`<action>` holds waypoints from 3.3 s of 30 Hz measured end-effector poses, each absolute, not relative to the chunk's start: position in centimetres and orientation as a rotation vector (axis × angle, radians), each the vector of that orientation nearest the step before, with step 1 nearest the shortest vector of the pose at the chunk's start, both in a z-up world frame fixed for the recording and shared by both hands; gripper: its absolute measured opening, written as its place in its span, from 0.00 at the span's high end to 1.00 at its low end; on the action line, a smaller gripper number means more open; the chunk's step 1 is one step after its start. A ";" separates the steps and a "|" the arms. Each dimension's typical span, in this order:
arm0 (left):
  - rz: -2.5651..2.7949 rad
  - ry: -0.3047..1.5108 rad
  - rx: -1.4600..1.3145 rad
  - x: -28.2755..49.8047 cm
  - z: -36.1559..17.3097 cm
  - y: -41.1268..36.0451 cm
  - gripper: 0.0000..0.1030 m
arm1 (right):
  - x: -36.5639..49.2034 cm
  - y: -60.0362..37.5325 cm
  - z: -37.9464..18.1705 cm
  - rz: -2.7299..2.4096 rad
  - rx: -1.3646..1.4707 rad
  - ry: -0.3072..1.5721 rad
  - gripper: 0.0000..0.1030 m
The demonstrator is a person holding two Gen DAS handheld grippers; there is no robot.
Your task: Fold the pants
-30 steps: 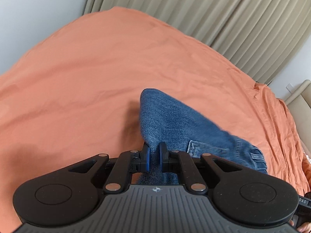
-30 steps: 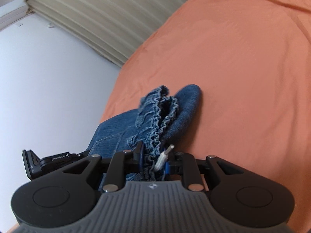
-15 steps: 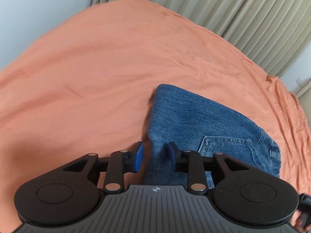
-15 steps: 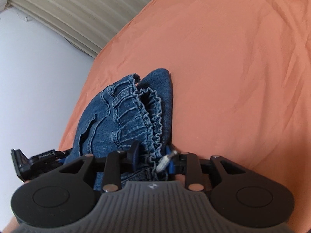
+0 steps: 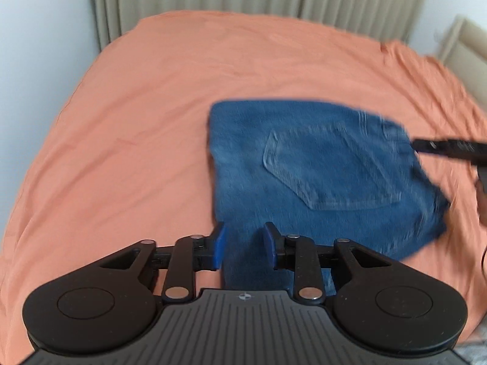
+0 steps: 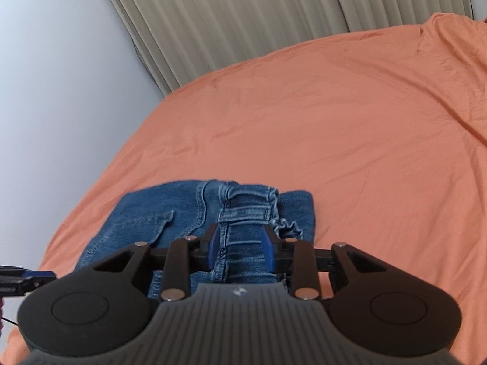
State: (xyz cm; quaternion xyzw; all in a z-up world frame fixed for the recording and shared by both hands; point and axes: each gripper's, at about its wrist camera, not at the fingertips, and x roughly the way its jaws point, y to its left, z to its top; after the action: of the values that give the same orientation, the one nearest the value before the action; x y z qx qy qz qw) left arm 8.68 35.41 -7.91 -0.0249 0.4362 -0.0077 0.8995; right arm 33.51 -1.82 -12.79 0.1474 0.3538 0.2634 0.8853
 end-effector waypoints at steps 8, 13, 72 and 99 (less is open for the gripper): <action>-0.003 1.058 0.010 9.1 -10.6 35.3 0.68 | 33.8 0.1 -14.6 0.504 0.188 0.808 0.81; 0.047 1.012 0.029 8.4 -7.8 34.6 0.70 | 32.9 -0.3 -13.2 0.520 0.136 0.808 0.78; 0.271 0.882 -0.064 -4.3 -1.8 18.1 0.37 | 5.6 -4.9 -3.8 0.504 -0.018 0.551 0.36; 0.275 0.842 -0.043 -4.1 -0.7 17.8 0.37 | 5.5 -4.8 -3.4 0.514 -0.011 0.526 0.36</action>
State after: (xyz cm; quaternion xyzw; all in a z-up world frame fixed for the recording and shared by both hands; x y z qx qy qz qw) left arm -4.09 17.77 -0.68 -0.0210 0.4075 0.1328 0.9033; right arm 5.52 -4.79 -3.37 -0.0056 0.2571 0.2511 0.9332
